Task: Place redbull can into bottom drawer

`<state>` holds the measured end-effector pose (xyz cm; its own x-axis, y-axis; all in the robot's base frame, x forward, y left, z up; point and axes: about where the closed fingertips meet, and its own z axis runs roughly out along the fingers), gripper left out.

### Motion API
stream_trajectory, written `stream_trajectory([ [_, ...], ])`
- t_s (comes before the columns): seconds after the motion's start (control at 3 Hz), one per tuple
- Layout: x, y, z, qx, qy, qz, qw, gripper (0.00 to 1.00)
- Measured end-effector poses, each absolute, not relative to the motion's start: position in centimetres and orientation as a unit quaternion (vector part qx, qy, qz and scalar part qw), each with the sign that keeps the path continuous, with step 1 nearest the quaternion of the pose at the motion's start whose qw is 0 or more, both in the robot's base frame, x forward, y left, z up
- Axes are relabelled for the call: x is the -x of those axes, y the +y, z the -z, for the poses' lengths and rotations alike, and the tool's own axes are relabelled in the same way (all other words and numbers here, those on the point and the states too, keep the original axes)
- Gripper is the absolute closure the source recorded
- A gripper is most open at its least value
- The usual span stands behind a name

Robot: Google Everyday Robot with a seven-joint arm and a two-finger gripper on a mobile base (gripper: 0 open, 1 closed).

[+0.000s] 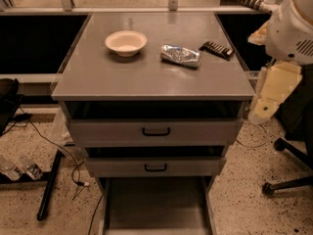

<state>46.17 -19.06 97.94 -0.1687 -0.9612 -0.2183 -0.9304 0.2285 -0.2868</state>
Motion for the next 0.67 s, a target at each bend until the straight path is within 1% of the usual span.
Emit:
stream_trajectory([
  [0.33, -48.6, -16.2, -98.1, 0.639, 0.738, 0.042, 0.211, 0.0],
  [0.67, -51.3, -14.6, -98.5, 0.648, 0.716, 0.029, 0.258, 0.0],
])
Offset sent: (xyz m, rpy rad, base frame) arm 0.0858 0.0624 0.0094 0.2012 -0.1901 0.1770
